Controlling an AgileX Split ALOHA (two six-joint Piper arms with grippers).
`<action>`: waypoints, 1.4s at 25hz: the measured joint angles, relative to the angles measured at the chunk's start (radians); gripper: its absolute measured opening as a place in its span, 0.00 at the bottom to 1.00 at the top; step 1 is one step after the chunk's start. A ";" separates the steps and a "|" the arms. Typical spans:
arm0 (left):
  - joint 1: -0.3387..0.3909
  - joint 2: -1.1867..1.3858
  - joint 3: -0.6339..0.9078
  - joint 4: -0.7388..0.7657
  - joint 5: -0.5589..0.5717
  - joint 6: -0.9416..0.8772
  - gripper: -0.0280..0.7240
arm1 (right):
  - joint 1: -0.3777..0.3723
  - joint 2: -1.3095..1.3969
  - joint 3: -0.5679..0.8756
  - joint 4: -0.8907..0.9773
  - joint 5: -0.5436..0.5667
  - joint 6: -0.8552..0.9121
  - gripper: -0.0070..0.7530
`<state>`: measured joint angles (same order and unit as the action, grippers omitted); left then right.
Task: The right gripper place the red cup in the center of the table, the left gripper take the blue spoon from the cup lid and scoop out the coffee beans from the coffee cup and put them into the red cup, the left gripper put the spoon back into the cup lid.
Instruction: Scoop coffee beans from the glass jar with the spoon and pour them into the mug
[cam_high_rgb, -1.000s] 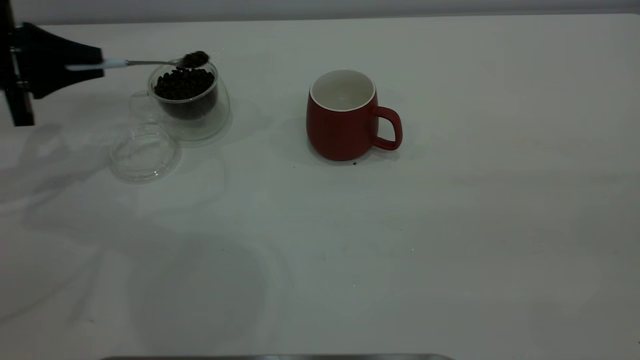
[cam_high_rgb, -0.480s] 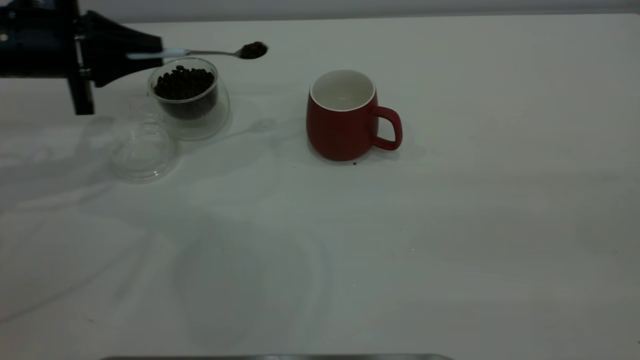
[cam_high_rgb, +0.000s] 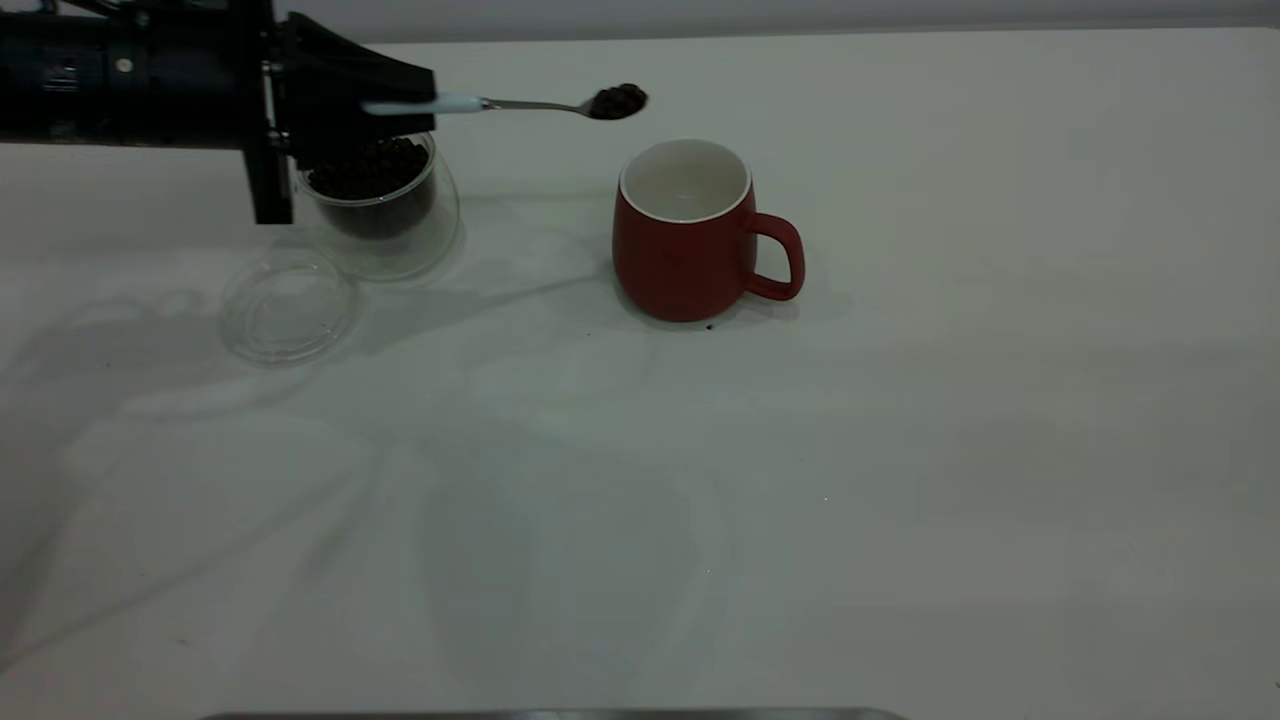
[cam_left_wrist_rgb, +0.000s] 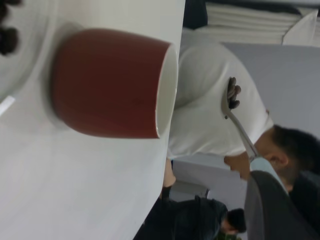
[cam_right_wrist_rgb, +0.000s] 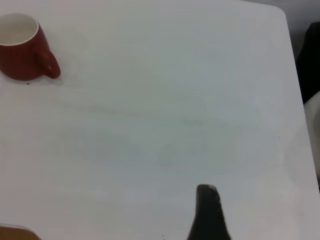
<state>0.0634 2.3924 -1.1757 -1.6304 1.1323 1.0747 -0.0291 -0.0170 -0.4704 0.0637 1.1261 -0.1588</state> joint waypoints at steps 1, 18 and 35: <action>-0.008 0.000 0.000 -0.009 0.000 0.000 0.20 | 0.000 0.000 0.000 0.000 0.000 0.000 0.78; -0.059 0.000 0.000 -0.073 -0.064 0.170 0.20 | 0.000 0.000 0.000 0.000 0.000 0.000 0.78; -0.126 0.000 0.000 -0.074 -0.175 0.516 0.20 | 0.000 0.000 0.000 0.000 0.000 0.000 0.78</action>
<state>-0.0626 2.3924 -1.1757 -1.7041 0.9571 1.5906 -0.0291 -0.0170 -0.4704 0.0637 1.1261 -0.1588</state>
